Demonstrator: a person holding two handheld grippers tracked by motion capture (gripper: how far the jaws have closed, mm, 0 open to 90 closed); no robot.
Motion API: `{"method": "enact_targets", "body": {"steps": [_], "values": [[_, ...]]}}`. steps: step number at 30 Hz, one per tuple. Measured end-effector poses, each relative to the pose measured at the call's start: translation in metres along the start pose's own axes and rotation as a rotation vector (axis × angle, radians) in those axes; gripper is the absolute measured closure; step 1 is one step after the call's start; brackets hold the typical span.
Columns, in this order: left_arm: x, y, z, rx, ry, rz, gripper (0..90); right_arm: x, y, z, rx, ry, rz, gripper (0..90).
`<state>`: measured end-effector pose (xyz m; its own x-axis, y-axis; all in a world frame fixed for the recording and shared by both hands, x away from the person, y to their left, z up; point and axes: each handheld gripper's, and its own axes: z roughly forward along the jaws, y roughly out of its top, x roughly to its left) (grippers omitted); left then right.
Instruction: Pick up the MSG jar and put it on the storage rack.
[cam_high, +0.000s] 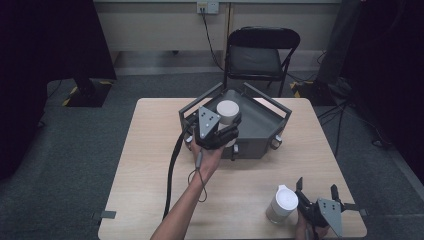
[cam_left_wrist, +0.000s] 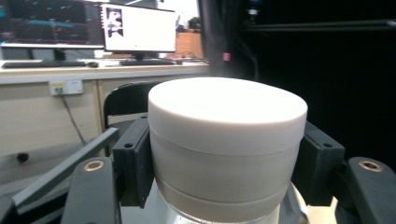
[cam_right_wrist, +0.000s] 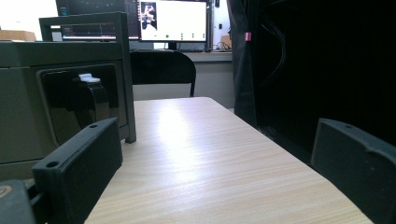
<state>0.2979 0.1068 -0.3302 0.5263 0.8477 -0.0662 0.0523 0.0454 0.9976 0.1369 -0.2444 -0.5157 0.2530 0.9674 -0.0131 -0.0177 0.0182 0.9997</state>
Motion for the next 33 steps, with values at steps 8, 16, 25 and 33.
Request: {"method": "enact_targets", "body": {"steps": [8, 16, 25, 33], "values": [[0.006, -0.001, 0.016, 0.001, 0.108, -0.025, 34.2, -0.001, 0.000, 0.000, 0.000, 0.005, 0.000, 0.5], [0.005, -0.011, 0.026, 0.003, 0.134, -0.008, 34.2, -0.001, 0.000, 0.000, 0.000, 0.007, 0.000, 0.5], [0.003, -0.020, 0.033, 0.019, 0.162, 0.023, 34.2, -0.002, 0.000, 0.000, 0.001, 0.012, 0.001, 0.5], [0.003, -0.030, 0.034, 0.022, 0.162, 0.024, 34.2, -0.002, 0.000, 0.000, 0.001, 0.013, 0.000, 0.5]]}}
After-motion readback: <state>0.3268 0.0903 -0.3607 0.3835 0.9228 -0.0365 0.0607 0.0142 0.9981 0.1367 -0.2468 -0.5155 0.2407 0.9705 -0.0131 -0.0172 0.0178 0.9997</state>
